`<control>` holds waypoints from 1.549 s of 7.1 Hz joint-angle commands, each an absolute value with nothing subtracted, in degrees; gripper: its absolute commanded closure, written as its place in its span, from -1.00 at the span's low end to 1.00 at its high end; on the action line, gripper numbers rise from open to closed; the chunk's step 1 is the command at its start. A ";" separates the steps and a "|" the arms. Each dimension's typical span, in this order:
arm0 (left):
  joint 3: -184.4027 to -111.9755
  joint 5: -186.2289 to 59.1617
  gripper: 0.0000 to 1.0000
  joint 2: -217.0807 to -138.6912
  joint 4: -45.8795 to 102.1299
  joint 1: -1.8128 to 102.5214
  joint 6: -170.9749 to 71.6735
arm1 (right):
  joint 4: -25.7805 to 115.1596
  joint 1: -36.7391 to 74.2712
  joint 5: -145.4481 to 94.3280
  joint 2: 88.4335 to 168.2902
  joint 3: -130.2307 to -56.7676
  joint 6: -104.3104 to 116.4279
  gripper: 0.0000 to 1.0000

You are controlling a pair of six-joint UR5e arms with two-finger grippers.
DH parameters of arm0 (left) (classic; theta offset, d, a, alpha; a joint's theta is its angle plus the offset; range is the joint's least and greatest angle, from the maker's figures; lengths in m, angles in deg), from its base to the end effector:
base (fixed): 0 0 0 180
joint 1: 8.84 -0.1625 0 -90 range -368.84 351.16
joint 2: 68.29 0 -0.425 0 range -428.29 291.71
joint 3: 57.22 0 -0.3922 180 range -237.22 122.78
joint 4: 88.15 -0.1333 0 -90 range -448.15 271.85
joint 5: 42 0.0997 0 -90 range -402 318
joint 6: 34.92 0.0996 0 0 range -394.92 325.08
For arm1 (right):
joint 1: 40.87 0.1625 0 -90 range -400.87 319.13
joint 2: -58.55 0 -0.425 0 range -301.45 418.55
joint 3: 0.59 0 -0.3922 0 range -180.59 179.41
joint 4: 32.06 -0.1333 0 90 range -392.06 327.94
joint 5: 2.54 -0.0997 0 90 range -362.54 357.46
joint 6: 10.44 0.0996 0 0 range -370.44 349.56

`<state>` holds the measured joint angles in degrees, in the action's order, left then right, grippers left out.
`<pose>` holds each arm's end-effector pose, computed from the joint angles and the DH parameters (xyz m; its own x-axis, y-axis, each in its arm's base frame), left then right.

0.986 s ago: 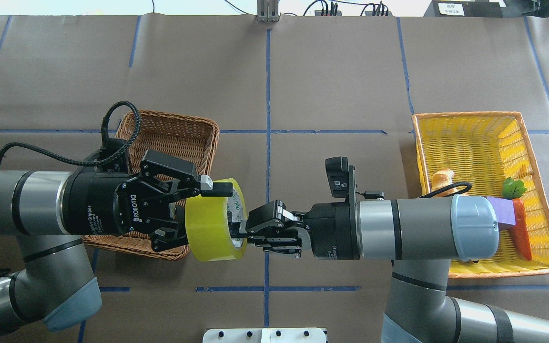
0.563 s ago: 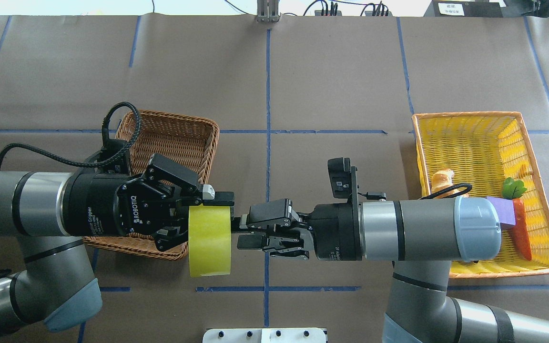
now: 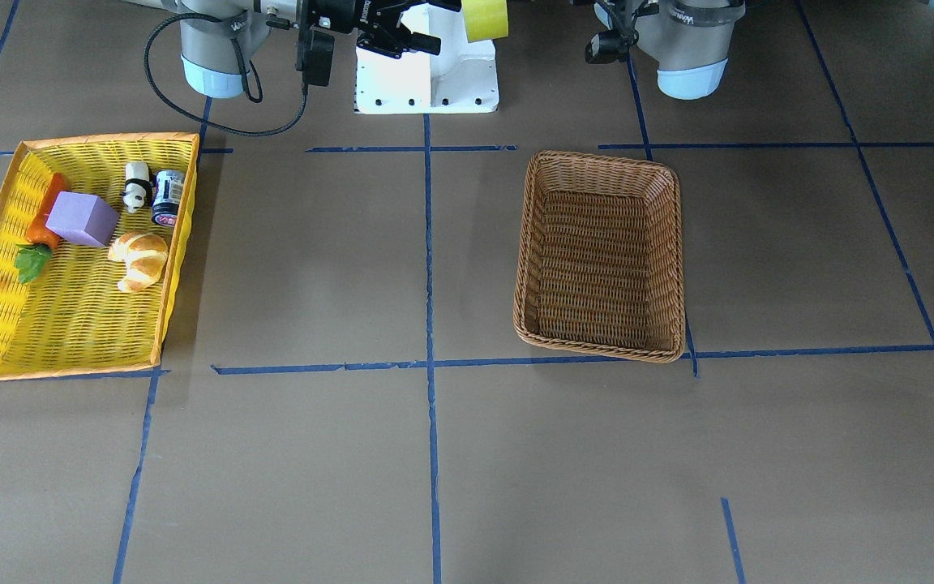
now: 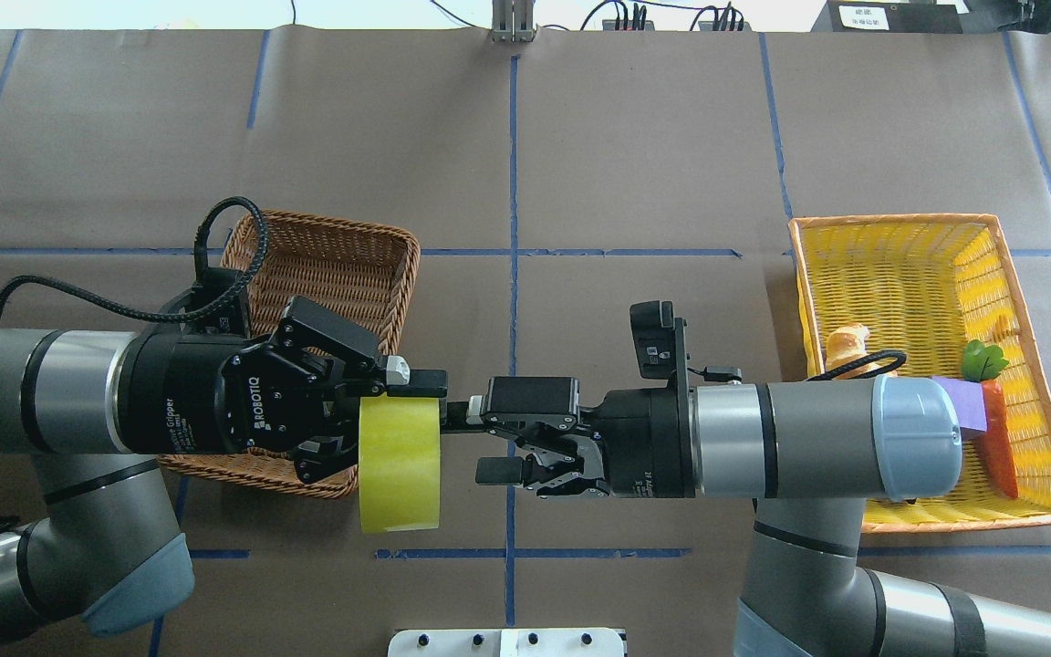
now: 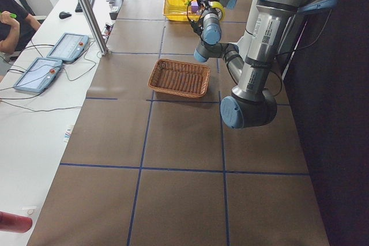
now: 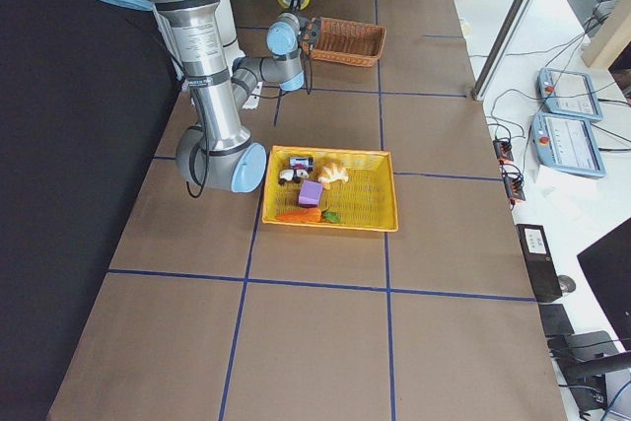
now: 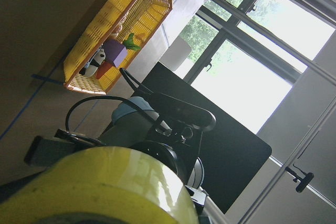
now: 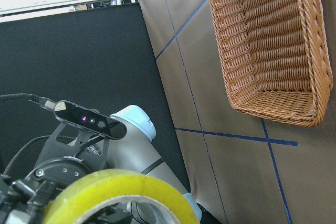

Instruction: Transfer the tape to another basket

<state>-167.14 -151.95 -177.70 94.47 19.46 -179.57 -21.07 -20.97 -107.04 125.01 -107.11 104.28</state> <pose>0.3470 -0.2996 0.1780 -0.5218 -0.5898 -0.6163 -0.3515 0.8069 -0.4746 -0.4387 -0.2740 0.1657 -0.4668 0.2616 0.8448 0.0786 0.9637 -0.2550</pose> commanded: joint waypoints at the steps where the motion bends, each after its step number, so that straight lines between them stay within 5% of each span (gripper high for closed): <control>1: -167.61 -152.21 0.95 -176.32 94.57 21.81 -179.33 | -21.07 -20.74 -107.04 125.09 -107.12 104.26 -1.00; 5: -164.71 -164.12 0.95 -175.07 85.23 32.10 -174.88 | -16.80 -9.10 -111.40 129.21 -107.12 101.72 -1.00; 11: -166.21 -168.04 0.95 -175.43 39.35 31.76 -134.05 | 24.40 8.60 -126.72 132.46 -107.29 63.19 -1.00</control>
<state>-166.20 -168.42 -175.44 47.85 31.86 -142.56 17.64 6.50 -126.06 131.33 -107.23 71.30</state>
